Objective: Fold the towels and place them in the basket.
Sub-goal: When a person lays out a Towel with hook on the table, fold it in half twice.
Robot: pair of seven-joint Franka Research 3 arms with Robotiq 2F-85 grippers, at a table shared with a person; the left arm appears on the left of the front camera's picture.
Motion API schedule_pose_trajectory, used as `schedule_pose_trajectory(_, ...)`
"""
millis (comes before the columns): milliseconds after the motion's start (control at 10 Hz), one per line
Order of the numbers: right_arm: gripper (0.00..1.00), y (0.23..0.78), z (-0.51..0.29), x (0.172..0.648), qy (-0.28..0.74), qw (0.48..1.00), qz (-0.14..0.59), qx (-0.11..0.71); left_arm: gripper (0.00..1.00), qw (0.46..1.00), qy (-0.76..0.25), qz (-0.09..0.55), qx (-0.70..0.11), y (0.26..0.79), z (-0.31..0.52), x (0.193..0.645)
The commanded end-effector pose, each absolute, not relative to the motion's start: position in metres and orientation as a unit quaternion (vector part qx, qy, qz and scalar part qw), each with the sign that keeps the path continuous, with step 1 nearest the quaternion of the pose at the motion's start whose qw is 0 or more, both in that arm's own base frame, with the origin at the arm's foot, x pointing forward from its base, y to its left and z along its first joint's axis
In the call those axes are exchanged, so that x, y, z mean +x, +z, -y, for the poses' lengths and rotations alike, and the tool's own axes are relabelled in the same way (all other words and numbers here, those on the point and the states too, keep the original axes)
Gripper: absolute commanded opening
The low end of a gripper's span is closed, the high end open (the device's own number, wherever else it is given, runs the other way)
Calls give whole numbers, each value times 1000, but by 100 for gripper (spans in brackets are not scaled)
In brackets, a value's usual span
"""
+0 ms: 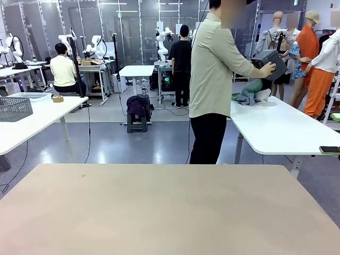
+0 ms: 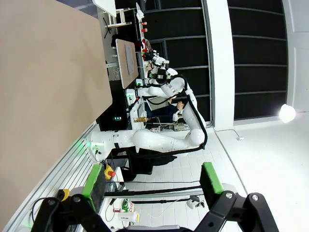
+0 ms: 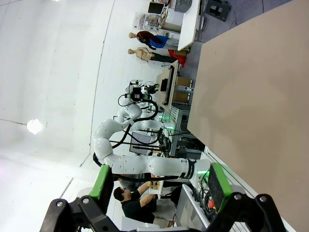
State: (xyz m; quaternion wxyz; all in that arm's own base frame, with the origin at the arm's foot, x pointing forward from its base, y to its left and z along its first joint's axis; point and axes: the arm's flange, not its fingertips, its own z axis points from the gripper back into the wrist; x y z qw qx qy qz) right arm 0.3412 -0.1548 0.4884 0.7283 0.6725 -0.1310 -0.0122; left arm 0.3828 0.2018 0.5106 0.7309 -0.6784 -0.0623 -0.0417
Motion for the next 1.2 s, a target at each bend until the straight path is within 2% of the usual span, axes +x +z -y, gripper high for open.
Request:
schedule_pose_trajectory(0,100,489,155,341,-12,728,132,672,100,732,-40,65,-677,511,-201,382)
schedule_pose_trajectory(1100,100,489,155,341,-12,728,132,672,100,732,-40,65,-677,511,-201,382)
